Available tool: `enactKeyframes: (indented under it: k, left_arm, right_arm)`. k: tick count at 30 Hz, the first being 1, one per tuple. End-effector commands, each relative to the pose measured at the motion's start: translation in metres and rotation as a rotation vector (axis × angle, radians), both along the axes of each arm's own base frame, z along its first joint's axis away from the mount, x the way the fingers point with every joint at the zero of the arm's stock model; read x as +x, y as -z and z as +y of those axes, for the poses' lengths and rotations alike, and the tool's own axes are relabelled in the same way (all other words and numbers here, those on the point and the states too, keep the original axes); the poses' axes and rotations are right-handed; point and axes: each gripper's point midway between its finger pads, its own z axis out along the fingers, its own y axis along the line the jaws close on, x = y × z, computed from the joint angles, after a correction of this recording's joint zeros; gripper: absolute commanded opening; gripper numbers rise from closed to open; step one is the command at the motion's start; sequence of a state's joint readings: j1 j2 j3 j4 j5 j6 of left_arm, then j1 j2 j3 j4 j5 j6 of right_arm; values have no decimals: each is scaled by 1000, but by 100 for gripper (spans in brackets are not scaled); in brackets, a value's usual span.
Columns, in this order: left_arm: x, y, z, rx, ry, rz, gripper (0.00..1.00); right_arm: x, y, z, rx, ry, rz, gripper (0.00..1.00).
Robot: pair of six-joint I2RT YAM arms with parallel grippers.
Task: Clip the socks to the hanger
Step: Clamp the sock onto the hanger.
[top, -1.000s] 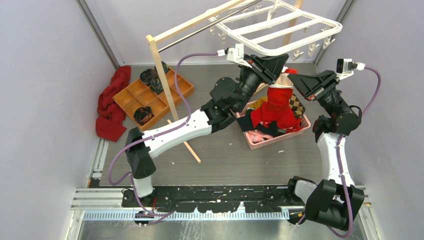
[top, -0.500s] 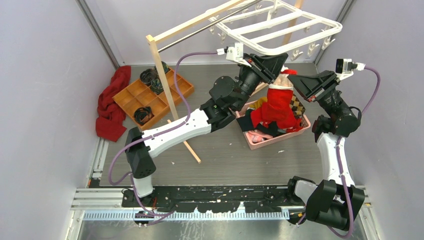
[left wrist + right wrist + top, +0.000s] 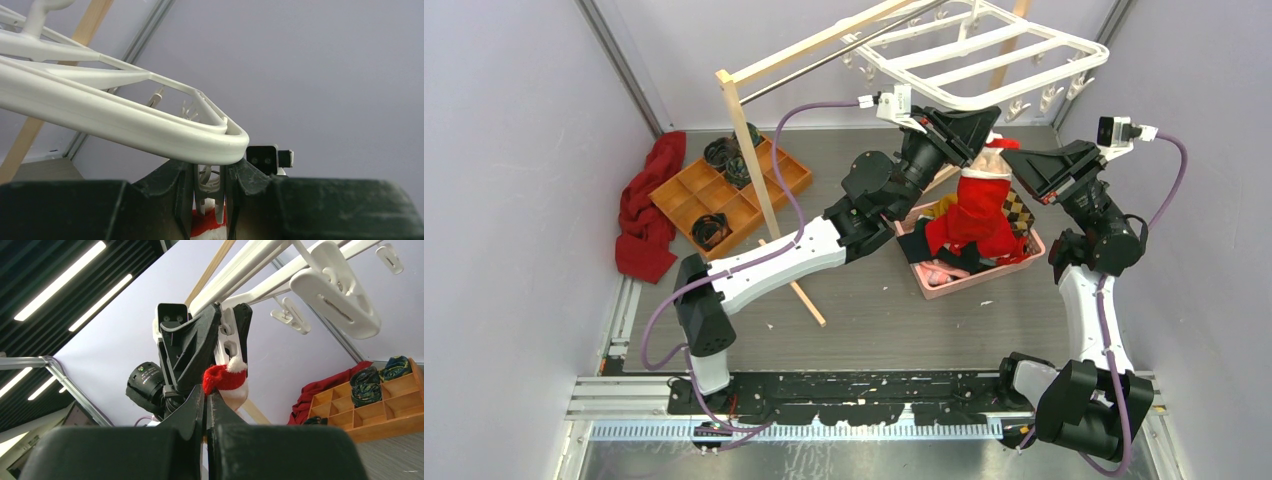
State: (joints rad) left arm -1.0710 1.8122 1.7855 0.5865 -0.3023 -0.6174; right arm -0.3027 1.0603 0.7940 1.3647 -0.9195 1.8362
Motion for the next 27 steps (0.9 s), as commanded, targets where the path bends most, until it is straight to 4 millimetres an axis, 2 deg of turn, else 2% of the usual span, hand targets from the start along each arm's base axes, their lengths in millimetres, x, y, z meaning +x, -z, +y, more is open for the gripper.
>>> enactKeyframes:
  k: [1,5,9,12,22,27]
  left_arm:
    - [-7,-34,14,-68,-3,-64,4]
    - [-8,-35,15,-71,-1,-69,4]
    - [-8,-37,16,-77,4,-80,4]
    - [-10,-38,15,-77,12,-85,4]
    - [-11,-40,12,-77,32,-93,3]
    - [-11,-40,11,-75,36,-96,3]
  right_arm:
    - [-18,-25,3,5,-2,-108,1]
    - [-18,-27,4,5,-6,-111,1]
    - [-2,-9,2,-22,13,-19,1]
    - [3,-4,1,-22,28,2,1]
    - [4,-21,-3,8,30,-50,1]
    - [5,-24,-3,11,27,-55,1]
